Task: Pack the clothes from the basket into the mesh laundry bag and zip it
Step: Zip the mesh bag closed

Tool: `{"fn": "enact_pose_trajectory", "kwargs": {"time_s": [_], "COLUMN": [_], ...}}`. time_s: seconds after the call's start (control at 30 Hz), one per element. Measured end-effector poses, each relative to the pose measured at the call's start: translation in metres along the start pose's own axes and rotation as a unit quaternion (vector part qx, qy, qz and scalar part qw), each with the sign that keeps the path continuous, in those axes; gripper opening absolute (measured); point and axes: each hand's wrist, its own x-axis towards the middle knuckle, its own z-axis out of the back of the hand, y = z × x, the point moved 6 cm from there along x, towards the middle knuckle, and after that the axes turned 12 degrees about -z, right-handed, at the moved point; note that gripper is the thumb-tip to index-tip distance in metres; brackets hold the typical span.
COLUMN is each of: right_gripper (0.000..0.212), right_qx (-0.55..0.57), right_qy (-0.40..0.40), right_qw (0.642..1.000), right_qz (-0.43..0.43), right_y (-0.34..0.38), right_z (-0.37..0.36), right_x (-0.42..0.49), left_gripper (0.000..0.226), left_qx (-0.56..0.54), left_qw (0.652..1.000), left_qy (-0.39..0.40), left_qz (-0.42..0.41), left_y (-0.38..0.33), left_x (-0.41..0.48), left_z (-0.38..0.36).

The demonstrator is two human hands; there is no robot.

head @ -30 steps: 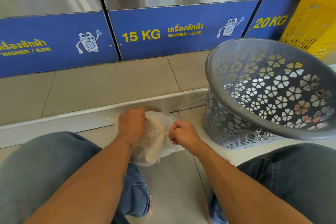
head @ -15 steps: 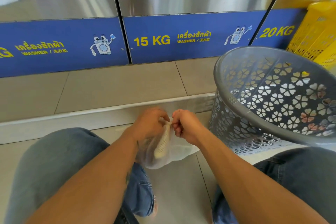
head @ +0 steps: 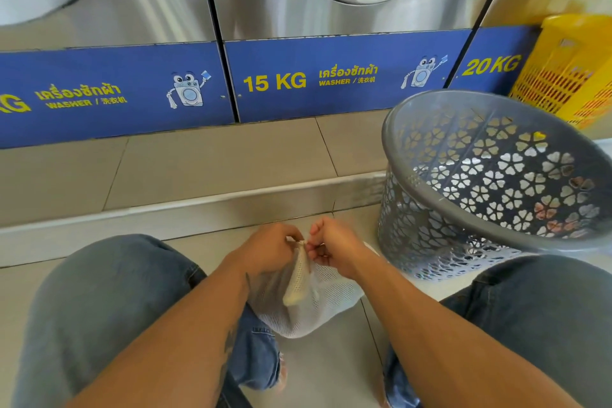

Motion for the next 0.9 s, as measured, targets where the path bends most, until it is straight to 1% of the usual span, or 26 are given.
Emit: {"fn": "enact_pose_trajectory", "kwargs": {"time_s": [0.03, 0.1, 0.17, 0.23, 0.43, 0.53, 0.63, 0.73, 0.8, 0.9], "right_gripper": [0.027, 0.024, 0.022, 0.021, 0.02, 0.018, 0.017, 0.02, 0.021, 0.018], "right_qx": [0.002, -0.02, -0.077, -0.124, -0.157, -0.16, -0.171, -0.182, -0.189, -0.202], "right_qy": [0.0, -0.009, -0.031, -0.045, -0.023, 0.001, 0.011, 0.011, 0.01, 0.004], "right_qw": [1.0, 1.0, 0.996, 0.99, 0.986, 0.987, 0.985, 0.983, 0.982, 0.979], "right_qz": [0.003, 0.013, 0.035, 0.054, 0.046, 0.021, 0.007, -0.012, -0.021, -0.027], "right_y": [0.0, 0.002, 0.004, 0.002, -0.01, -0.016, -0.02, -0.023, -0.024, -0.024], "right_z": [0.0, 0.002, 0.005, 0.006, 0.003, -0.003, -0.007, -0.011, -0.014, -0.015], "right_x": [0.0, -0.001, -0.003, -0.003, 0.004, 0.006, 0.011, 0.014, 0.015, 0.017], "left_gripper": [0.027, 0.024, 0.019, 0.02, 0.026, 0.025, 0.024, 0.025, 0.026, 0.026], "left_qx": [-0.014, -0.002, 0.028, 0.036, 0.019, -0.017, -0.046, -0.099, -0.134, -0.172], "left_qw": [1.0, 1.0, 0.999, 0.998, 0.993, 0.989, 0.987, 0.978, 0.973, 0.964], "left_qy": [-0.001, -0.013, -0.032, -0.047, -0.101, -0.121, -0.115, -0.118, -0.119, -0.127], "left_qz": [0.009, 0.014, 0.016, 0.022, 0.053, 0.077, 0.101, 0.137, 0.146, 0.158], "left_y": [0.001, 0.001, 0.001, 0.001, 0.0, 0.007, 0.015, 0.025, 0.029, 0.027], "left_x": [0.0, -0.001, -0.001, 0.0, 0.006, 0.005, 0.002, -0.001, -0.002, -0.004], "left_z": [0.0, 0.0, -0.002, -0.005, -0.005, -0.004, -0.008, -0.011, -0.011, -0.011]}}
